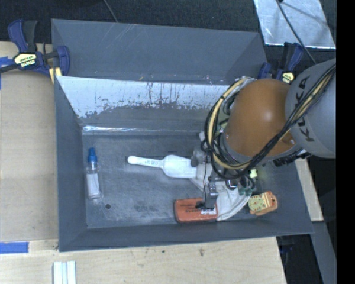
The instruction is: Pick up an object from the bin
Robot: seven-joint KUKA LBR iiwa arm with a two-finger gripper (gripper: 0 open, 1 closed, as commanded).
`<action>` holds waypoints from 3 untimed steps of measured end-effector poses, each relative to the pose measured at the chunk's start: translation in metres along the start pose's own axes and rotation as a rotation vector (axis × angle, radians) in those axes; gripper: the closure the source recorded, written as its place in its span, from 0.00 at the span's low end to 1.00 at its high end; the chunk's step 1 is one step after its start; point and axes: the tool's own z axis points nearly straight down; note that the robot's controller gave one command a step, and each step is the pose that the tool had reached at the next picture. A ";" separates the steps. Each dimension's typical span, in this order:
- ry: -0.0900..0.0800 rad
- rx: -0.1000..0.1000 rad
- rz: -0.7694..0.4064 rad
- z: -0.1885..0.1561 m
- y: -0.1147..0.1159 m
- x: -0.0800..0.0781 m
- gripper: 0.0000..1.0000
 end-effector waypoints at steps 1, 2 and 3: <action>-0.008 0.000 0.000 -0.004 0.000 -0.002 0.00; -0.016 0.001 -0.046 0.039 0.015 -0.020 0.00; -0.003 0.001 -0.119 0.071 0.027 -0.043 0.00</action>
Offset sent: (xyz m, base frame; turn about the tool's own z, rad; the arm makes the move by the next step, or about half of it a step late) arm 0.0268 0.0270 -0.0757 -0.0833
